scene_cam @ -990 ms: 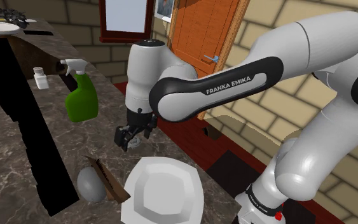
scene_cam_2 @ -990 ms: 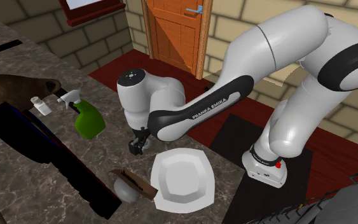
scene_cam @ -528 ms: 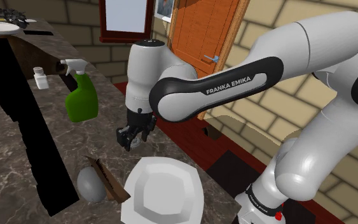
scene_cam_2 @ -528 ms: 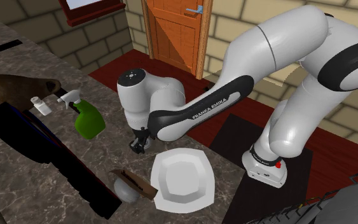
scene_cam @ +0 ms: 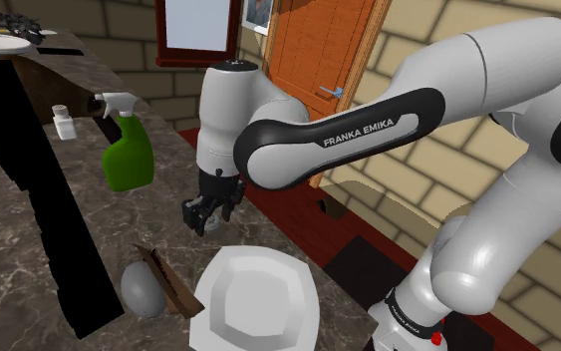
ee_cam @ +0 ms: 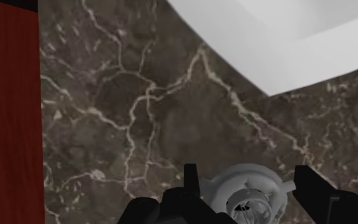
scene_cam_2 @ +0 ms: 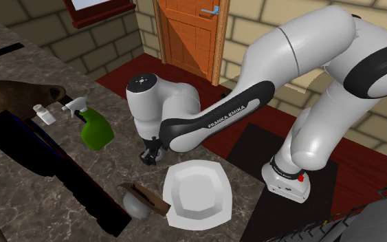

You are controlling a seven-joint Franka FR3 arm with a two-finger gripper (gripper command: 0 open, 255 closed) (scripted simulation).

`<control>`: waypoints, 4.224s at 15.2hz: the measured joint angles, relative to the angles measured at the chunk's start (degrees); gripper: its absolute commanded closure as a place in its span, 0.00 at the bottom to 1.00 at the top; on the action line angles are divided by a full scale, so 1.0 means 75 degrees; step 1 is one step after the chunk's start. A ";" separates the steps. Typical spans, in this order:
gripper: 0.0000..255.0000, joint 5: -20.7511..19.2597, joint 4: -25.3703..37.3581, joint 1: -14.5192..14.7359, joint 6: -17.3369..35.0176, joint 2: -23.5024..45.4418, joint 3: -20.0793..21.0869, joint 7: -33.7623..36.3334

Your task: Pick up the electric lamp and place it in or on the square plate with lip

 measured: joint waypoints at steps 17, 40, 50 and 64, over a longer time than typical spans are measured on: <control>1.00 0.0345 0.1038 -0.0014 -0.1587 -0.0635 -0.0085 -0.0227; 1.00 0.2341 -0.2248 0.1459 -0.1051 -0.3765 0.0667 0.0664; 0.00 0.2380 -0.2529 0.1452 -0.0632 -0.3631 0.0795 0.0675; 0.00 0.2292 -0.1823 0.1471 -0.1667 -0.3963 0.0483 0.0651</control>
